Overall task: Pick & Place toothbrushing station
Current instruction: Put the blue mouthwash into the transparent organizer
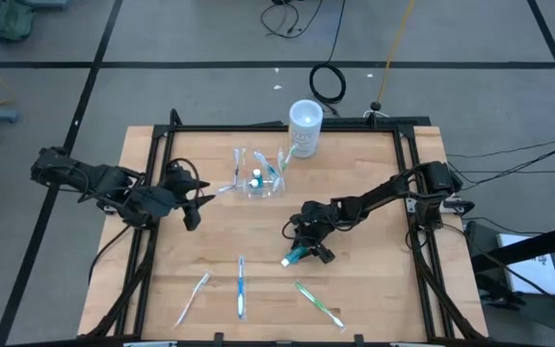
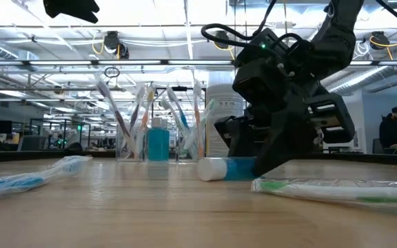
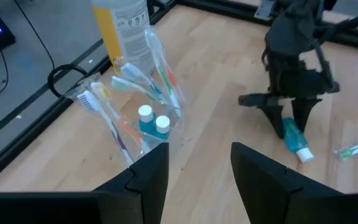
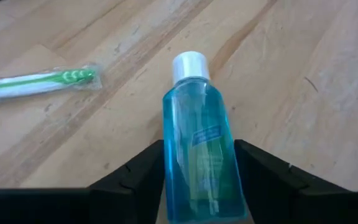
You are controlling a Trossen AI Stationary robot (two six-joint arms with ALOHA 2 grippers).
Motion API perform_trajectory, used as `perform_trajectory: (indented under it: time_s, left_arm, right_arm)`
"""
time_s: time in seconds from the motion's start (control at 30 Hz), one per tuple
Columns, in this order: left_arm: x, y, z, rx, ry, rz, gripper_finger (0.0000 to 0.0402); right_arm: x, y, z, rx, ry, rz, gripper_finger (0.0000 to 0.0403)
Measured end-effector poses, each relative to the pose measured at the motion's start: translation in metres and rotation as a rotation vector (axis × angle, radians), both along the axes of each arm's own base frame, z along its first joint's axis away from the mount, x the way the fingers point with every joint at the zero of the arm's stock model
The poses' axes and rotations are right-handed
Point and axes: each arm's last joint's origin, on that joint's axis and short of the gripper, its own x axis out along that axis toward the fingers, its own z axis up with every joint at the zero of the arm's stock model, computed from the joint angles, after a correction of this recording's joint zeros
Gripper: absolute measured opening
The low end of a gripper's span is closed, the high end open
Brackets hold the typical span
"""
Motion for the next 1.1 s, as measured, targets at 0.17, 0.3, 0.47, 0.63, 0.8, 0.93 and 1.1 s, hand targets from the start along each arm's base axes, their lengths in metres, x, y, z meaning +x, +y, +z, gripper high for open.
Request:
perform_trajectory:
  time_s: [0.17, 0.3, 0.47, 0.63, 0.8, 0.93, 1.1]
  left_arm:
    - [0.000, 0.000, -0.001, 0.003, 0.007, 0.001, 0.0179]
    - [0.000, 0.000, -0.001, -0.004, 0.004, 0.006, 0.0179]
    - [0.000, 0.000, -0.001, -0.004, 0.004, 0.007, 0.0180]
    - [0.001, 0.000, -0.001, -0.004, 0.006, 0.008, 0.0179]
    - [0.009, -0.003, -0.006, -0.011, 0.027, 0.029, 0.0180]
    - [0.021, -0.008, -0.015, -0.011, 0.066, 0.047, 0.0180]
    - [0.042, -0.014, -0.024, 0.012, 0.047, 0.096, 0.0179]
  right_arm:
    - [0.001, -0.002, 0.000, -0.034, -0.005, -0.035, 0.0149]
    - [0.002, -0.004, 0.000, -0.069, -0.010, -0.074, 0.0159]
    - [0.003, -0.006, 0.000, -0.109, -0.022, -0.110, 0.0170]
    - [0.005, -0.009, 0.002, -0.109, -0.064, -0.123, 0.0158]
    - [0.009, -0.016, 0.013, -0.150, -0.160, -0.137, 0.0160]
    - [0.013, -0.021, 0.038, -0.324, -0.354, -0.150, 0.0163]
    - [0.014, -0.027, 0.081, -0.660, -0.593, -0.296, 0.0163]
